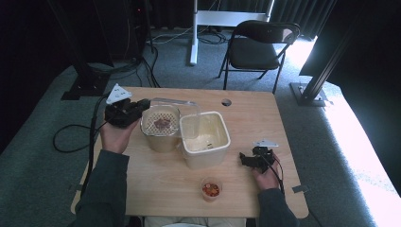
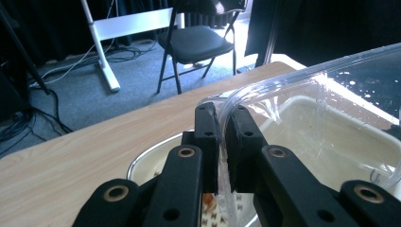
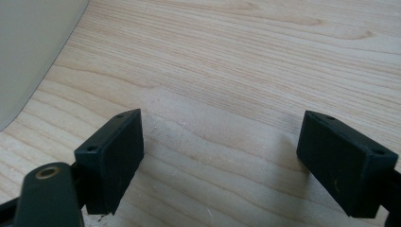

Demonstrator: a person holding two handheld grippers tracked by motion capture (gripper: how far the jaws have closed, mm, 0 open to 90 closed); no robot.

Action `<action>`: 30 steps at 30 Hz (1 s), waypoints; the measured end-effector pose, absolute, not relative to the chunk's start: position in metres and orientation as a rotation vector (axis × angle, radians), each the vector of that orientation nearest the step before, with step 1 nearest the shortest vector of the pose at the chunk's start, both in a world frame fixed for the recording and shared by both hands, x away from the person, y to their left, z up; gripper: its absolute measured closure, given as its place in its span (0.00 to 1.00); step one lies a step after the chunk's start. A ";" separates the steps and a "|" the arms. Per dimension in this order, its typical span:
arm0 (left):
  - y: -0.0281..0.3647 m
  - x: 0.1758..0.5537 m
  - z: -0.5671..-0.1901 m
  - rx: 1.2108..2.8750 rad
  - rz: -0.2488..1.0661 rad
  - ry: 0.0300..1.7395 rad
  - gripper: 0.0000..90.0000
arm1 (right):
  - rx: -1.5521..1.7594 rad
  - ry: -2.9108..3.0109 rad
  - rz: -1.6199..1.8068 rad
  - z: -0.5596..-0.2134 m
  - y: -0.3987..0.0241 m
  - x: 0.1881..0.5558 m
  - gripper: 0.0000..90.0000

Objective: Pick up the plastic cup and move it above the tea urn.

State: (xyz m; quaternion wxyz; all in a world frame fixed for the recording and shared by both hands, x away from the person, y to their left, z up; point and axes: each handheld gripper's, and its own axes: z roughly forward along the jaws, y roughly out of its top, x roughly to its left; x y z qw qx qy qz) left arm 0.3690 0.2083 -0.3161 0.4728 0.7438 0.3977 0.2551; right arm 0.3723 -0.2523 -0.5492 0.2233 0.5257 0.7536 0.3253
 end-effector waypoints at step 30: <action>0.191 0.371 -0.335 1.843 0.605 0.864 0.58 | 1.451 2.081 0.899 -0.549 -0.252 0.372 0.17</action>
